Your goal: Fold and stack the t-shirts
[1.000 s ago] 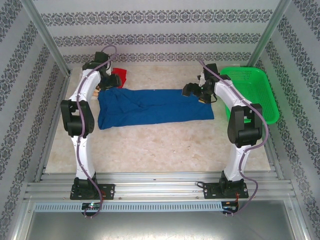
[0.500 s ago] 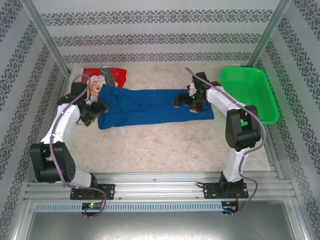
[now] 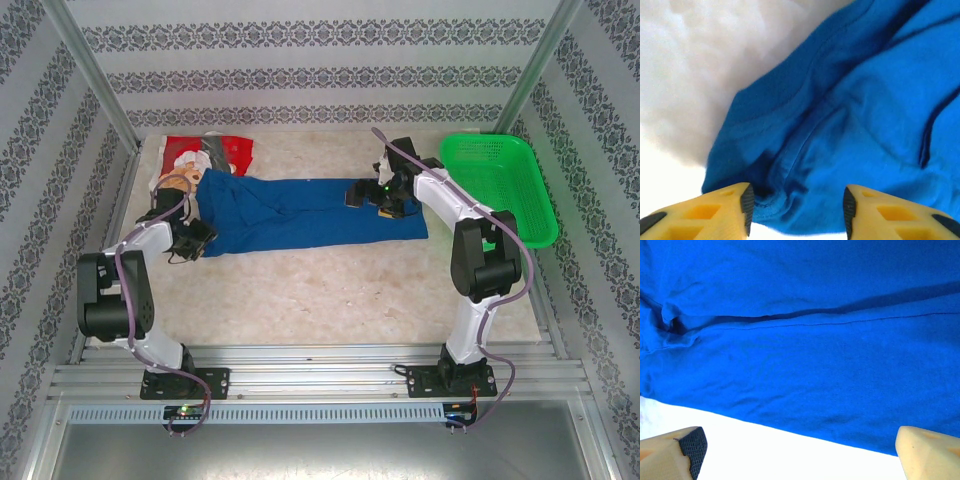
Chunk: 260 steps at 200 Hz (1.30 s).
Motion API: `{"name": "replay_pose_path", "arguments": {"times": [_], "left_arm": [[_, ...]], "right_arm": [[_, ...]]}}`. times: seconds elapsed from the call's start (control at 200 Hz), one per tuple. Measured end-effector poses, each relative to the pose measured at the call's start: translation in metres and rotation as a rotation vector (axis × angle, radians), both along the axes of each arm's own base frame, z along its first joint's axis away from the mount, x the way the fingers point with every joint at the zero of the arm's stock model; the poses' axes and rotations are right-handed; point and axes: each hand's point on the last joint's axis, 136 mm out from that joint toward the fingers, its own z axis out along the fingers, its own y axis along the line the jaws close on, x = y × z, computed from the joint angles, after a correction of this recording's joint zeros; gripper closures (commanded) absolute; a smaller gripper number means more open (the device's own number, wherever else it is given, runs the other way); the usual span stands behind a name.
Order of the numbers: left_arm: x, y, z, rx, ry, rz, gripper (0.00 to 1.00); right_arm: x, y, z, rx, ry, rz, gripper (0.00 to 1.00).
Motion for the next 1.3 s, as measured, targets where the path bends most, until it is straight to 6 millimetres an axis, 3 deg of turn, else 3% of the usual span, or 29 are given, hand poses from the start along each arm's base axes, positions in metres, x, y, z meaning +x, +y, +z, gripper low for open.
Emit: {"name": "replay_pose_path", "arguments": {"times": [0.12, 0.215, 0.38, 0.45, 0.619, 0.754, 0.819, 0.939, 1.049, 1.149, 1.224, 1.299], "left_arm": [[-0.002, 0.004, -0.008, 0.022, 0.020, 0.004, 0.88], [-0.011, 0.014, -0.006, 0.061, 0.043, 0.010, 0.95], [-0.052, 0.048, 0.009, 0.122, 0.076, 0.105, 0.97], [-0.062, 0.057, 0.014, 0.133, 0.068, 0.139, 0.90], [-0.069, 0.046, 0.004, 0.075, 0.043, 0.148, 0.92], [-0.074, 0.051, 0.003, 0.099, 0.073, 0.159, 0.70], [-0.077, 0.057, 0.007, 0.131, 0.089, 0.178, 0.54], [-0.081, 0.073, 0.022, 0.227, 0.125, 0.211, 0.51], [-0.065, 0.081, 0.049, 0.301, 0.089, 0.211, 0.46], [-0.035, 0.059, 0.074, 0.325, 0.012, 0.133, 0.42], [-0.008, 0.021, 0.083, 0.282, -0.040, 0.029, 0.43], [0.013, -0.017, 0.075, 0.199, -0.054, -0.054, 0.44]], "right_arm": [[0.000, 0.000, 0.000, 0.000, -0.001, 0.000, 0.03], [0.000, 0.000, 0.000, 0.001, -0.002, 0.000, 0.02], [0.001, 0.000, 0.000, 0.001, -0.003, 0.000, 0.02], [0.001, 0.000, 0.000, 0.001, -0.002, 0.000, 0.02], [0.001, 0.001, 0.000, 0.003, -0.001, 0.001, 0.02], [0.002, 0.002, 0.001, 0.012, -0.001, 0.005, 0.02], [0.002, 0.004, 0.002, 0.015, -0.003, 0.007, 0.02], [0.002, 0.004, 0.002, 0.018, -0.002, 0.008, 0.02], [0.002, 0.004, 0.002, 0.019, -0.002, 0.009, 0.02], [0.001, 0.004, 0.002, 0.019, -0.001, 0.009, 0.02], [0.001, 0.004, 0.001, 0.018, 0.001, 0.009, 0.02], [0.000, 0.004, -0.001, 0.017, 0.004, 0.009, 0.02]]}}
